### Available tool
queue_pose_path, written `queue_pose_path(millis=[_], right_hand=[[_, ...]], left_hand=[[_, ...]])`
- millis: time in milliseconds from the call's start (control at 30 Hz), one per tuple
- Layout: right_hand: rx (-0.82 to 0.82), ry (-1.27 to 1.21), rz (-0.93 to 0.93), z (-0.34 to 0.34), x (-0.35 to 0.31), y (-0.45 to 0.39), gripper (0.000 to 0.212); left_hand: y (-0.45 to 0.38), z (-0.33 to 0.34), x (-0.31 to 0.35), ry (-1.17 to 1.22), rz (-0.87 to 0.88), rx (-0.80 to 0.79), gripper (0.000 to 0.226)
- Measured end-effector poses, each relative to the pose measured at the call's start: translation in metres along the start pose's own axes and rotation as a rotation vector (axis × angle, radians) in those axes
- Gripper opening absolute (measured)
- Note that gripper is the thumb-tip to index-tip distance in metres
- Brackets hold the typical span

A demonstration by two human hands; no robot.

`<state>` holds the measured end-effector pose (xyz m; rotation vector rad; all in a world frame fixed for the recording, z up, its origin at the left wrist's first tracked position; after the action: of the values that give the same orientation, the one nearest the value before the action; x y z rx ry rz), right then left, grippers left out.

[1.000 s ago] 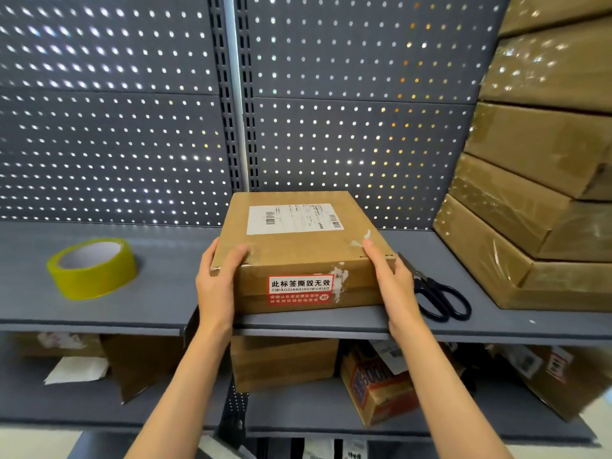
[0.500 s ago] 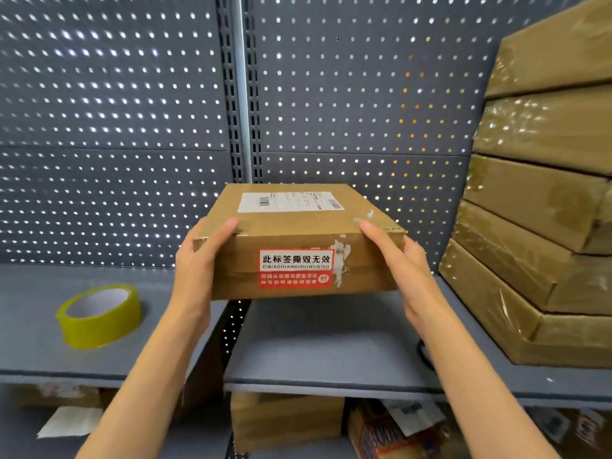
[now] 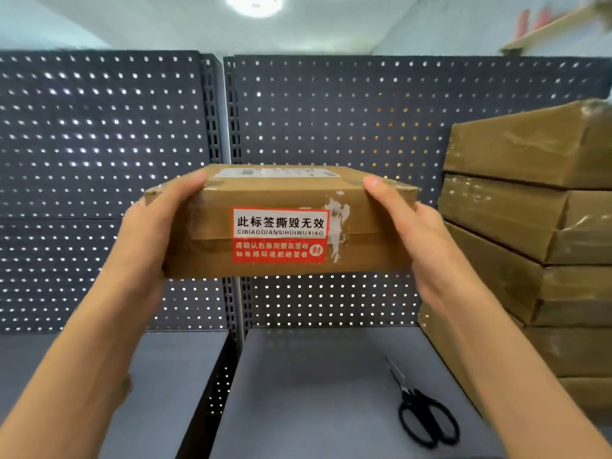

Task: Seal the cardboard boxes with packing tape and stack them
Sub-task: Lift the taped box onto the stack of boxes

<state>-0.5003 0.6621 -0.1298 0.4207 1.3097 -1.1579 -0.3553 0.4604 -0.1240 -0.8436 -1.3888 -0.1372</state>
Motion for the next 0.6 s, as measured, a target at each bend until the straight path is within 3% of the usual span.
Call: queue_pose_path(millis=[600], right_hand=[[-0.107,0.004,-0.072,-0.052,-0.150,-0.025,0.056]], left_hand=[[0.018,0.069,0.143,0.034,0.097,0.103,0.031]])
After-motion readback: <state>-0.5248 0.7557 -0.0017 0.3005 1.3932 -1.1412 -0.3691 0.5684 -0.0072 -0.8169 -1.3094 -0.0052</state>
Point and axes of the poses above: each hand's wrist, its own y-axis away from the middle knuckle, its own z-axis out of the palm, x = y × z, the point moved 3 cm from there along -y, towards the middle knuckle, and after that the axes turned 11 degrees about -y, right-handed, at the moved point
